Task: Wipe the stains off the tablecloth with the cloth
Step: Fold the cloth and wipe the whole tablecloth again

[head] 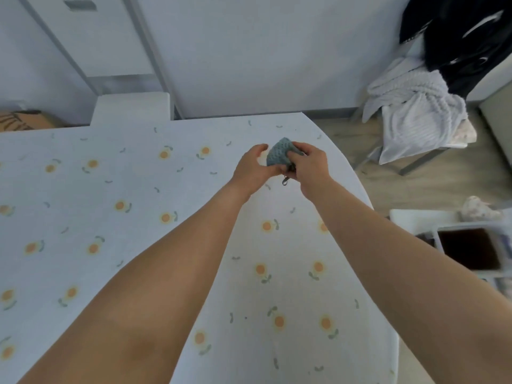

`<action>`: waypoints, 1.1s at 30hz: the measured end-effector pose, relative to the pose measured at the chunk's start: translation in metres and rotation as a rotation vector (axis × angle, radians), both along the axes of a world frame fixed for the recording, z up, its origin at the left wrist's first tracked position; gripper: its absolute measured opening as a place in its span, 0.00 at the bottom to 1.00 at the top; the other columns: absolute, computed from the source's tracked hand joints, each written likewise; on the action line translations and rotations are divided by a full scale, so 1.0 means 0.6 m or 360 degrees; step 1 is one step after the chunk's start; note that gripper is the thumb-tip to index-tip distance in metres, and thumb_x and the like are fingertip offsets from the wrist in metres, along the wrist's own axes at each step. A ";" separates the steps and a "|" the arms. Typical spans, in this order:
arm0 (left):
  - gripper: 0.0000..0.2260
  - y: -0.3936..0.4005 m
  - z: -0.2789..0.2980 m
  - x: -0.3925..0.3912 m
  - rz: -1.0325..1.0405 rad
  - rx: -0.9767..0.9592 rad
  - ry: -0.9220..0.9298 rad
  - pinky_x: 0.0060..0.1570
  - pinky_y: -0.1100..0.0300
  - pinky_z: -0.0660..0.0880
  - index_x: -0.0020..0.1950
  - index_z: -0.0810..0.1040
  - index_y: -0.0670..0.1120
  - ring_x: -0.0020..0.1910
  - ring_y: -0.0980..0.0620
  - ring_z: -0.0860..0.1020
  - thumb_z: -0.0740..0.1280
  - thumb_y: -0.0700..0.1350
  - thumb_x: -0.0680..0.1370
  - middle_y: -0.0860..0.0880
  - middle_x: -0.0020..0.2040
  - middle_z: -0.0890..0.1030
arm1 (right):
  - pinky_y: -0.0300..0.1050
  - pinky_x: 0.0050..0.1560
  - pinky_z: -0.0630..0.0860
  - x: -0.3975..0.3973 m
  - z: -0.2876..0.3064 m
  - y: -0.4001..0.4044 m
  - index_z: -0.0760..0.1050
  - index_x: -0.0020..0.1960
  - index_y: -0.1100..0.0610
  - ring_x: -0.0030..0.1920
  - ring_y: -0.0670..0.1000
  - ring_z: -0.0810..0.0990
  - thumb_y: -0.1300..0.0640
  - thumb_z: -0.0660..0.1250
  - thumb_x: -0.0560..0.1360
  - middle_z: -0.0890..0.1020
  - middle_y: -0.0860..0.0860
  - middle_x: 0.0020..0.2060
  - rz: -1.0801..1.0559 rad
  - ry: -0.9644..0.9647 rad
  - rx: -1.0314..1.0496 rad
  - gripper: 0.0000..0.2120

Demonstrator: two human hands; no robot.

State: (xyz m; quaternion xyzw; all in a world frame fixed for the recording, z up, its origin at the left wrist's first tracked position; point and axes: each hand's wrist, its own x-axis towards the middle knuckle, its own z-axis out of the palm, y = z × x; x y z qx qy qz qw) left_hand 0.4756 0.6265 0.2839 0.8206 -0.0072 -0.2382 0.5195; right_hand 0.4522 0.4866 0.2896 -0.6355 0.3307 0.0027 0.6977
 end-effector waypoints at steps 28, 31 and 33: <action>0.69 0.086 -0.152 0.124 -0.0802 0.1512 -0.0206 0.75 0.34 0.44 0.80 0.34 0.47 0.79 0.44 0.34 0.78 0.68 0.59 0.46 0.80 0.33 | 0.43 0.56 0.65 0.296 -0.223 0.108 0.77 0.60 0.52 0.53 0.54 0.75 0.63 0.57 0.74 0.77 0.47 0.63 0.1653 -0.0592 -0.2350 0.18; 0.68 0.083 -0.146 0.123 -0.0798 0.1484 -0.0184 0.75 0.35 0.43 0.80 0.35 0.47 0.79 0.43 0.34 0.79 0.66 0.59 0.45 0.80 0.33 | 0.49 0.50 0.68 0.262 -0.244 -0.018 0.77 0.53 0.52 0.50 0.59 0.77 0.63 0.54 0.69 0.77 0.51 0.63 0.1289 -0.0474 -0.2445 0.19; 0.68 0.083 -0.145 0.121 -0.0783 0.1475 -0.0182 0.75 0.35 0.43 0.80 0.35 0.47 0.78 0.43 0.33 0.80 0.66 0.58 0.46 0.80 0.33 | 0.48 0.50 0.63 0.233 -0.250 -0.118 0.78 0.51 0.55 0.48 0.61 0.76 0.61 0.57 0.71 0.79 0.54 0.58 0.0818 -0.0188 -0.2360 0.14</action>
